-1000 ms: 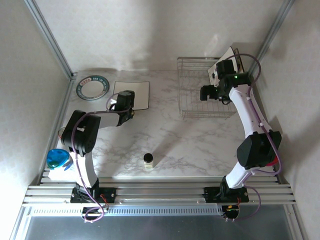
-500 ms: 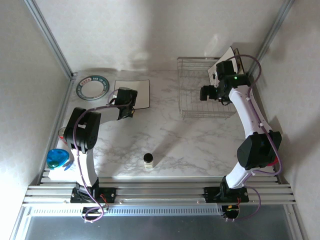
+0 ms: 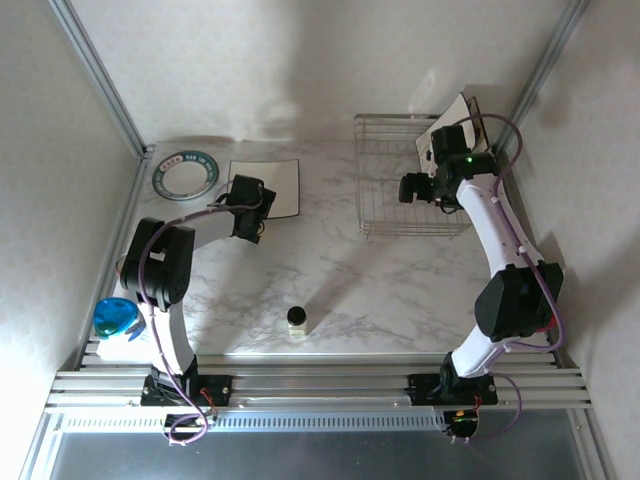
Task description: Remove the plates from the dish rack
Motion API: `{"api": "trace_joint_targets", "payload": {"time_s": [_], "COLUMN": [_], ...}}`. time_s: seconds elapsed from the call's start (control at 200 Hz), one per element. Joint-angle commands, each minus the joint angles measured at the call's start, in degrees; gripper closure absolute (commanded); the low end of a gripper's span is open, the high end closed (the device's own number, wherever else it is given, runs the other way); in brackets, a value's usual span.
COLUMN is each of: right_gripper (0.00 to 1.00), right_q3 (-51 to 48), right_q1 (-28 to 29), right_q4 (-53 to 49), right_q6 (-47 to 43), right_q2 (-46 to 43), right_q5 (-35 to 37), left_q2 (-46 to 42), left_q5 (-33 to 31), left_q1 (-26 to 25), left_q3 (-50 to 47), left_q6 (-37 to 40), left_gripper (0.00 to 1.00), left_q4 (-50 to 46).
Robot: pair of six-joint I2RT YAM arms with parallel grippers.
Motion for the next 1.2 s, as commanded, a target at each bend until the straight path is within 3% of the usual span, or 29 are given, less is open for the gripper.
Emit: {"api": "trace_joint_targets", "payload": {"time_s": [0.0,0.145,0.26,0.31,0.38,0.471,0.621,0.986,1.196], "right_gripper": [0.01,0.01,0.01,0.01,0.01,0.01,0.01,0.02,0.12], "right_q3": [-0.2,-1.1,2.9,4.6,5.8,7.2,12.5,22.1,28.9], "right_q1": [0.3,-0.1,-1.3,-1.9,-2.9,-4.2,-7.1,-12.8,-12.9], "right_q4": [1.3,3.6,2.6,2.3,3.7,5.2,4.1,6.0,4.5], "right_q6": [0.5,-0.7,-2.1,-2.6,-3.1,-3.9,-5.8,-6.8,-6.7], "right_q2": [-2.3,-2.7,-1.2,-0.7,-0.5,0.2,3.7,13.0,18.8], "right_q5": [-0.8,-1.8,-1.1,0.1,1.4,3.5,4.3,3.8,1.0], "left_q2": [-4.8,-11.2,-15.6,-16.4,-16.4,-16.0,-14.3,-12.3,-11.6], "left_q5": [-0.7,-7.4,-5.5,-5.0,-8.4,-13.6,-17.7,-13.3,-12.3], "left_q1": [-0.6,-2.5,-3.3,-3.3,-3.3,-3.0,-2.5,-1.8,-1.6], "left_q3": [-1.7,0.3,4.0,7.9,13.2,17.3,20.3,21.9,22.3], "left_q6": [2.3,10.9,31.3,40.7,50.7,57.9,62.2,63.9,65.5], "left_gripper": [0.0,0.0,0.0,0.0,0.0,0.0,0.01,0.0,0.01], "left_q4": [-5.4,-9.5,-7.5,-11.2,-18.3,-25.0,-29.0,-28.3,-30.1]}}
